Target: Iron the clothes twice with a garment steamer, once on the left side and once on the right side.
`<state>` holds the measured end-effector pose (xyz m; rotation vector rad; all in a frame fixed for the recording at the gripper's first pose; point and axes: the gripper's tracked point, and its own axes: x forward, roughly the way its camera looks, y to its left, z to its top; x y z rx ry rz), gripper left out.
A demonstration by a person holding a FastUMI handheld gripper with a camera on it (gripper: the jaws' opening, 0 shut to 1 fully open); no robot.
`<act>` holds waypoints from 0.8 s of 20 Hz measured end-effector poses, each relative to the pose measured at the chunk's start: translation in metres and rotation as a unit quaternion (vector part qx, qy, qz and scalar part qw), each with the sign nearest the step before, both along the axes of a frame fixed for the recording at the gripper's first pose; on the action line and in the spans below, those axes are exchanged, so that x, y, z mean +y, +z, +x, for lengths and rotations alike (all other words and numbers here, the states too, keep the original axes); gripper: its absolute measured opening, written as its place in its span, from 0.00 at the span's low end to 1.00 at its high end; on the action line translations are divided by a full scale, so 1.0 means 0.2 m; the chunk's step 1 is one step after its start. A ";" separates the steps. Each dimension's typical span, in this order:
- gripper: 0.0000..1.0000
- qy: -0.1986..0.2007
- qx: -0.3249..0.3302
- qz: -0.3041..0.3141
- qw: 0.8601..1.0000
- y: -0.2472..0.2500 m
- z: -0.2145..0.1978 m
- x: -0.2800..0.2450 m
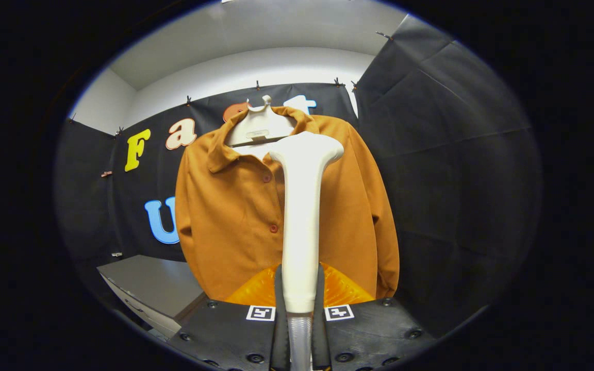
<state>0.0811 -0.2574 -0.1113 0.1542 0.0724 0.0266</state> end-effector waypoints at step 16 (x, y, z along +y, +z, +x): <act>0.20 -0.006 0.109 0.015 0.994 -0.69 -0.12 -0.06</act>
